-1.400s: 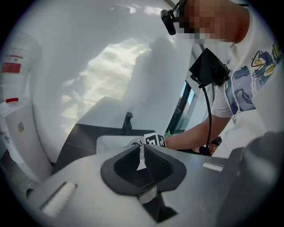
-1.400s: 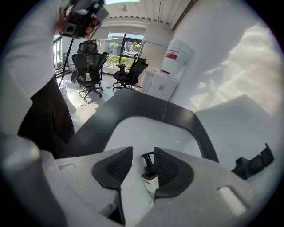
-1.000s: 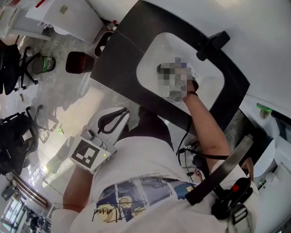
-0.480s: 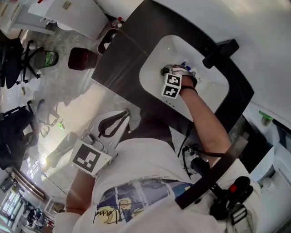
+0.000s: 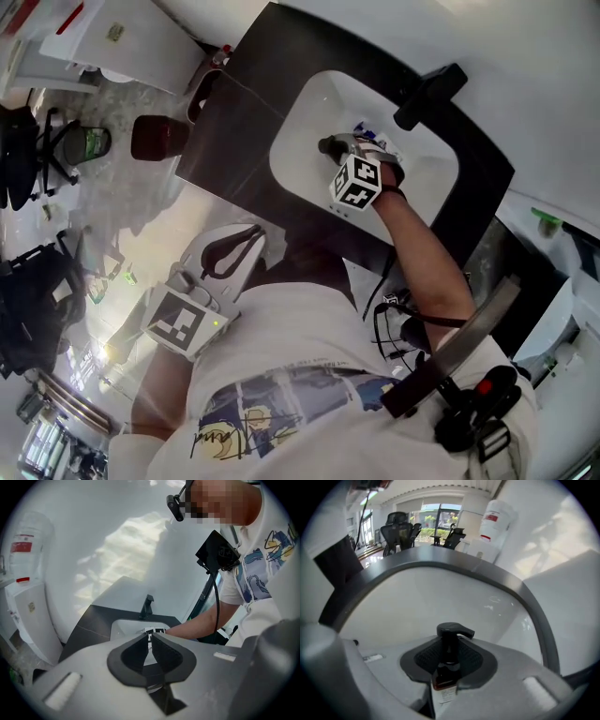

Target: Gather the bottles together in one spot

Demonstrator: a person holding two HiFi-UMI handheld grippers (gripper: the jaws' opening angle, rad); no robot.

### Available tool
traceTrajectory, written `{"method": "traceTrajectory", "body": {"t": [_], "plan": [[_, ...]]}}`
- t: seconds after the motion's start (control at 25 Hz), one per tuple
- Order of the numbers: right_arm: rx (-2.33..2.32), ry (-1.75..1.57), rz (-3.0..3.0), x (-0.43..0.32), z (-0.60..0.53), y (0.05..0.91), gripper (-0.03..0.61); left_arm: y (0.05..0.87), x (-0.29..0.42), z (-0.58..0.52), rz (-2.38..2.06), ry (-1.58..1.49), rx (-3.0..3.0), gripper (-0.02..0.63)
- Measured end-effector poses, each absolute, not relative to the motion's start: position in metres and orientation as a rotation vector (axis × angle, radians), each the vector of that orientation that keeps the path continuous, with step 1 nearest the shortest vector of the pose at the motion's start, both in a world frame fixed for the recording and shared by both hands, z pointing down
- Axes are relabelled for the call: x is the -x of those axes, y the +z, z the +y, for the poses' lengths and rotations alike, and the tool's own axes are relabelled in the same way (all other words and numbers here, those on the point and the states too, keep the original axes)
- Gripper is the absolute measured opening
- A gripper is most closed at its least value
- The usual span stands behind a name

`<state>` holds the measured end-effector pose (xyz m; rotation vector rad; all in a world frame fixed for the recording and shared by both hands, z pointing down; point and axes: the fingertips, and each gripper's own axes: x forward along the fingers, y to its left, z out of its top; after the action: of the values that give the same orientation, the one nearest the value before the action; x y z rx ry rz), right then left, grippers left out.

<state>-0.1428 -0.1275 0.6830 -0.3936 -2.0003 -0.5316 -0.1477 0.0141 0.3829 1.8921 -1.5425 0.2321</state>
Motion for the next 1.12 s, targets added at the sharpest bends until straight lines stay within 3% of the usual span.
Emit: {"method": "traceTrajectory", "body": {"t": [0.24, 0.44, 1.12], "plan": [[0.127, -0.095, -2.272, 0.133, -0.151, 0.642, 0.081, 0.374, 0.134, 0.004, -1.488, 0.245, -2.004, 0.028], [-0.048, 0.068, -2.397, 0.111, -0.167, 0.617, 0.081, 0.372, 0.12, -0.005, -1.415, 0.298, -2.048, 0.026], [-0.559, 0.114, -2.577, 0.007, -0.281, 0.503, 0.08, 0.357, 0.071, -0.042, -1.267, 0.357, -2.19, 0.026]]}}
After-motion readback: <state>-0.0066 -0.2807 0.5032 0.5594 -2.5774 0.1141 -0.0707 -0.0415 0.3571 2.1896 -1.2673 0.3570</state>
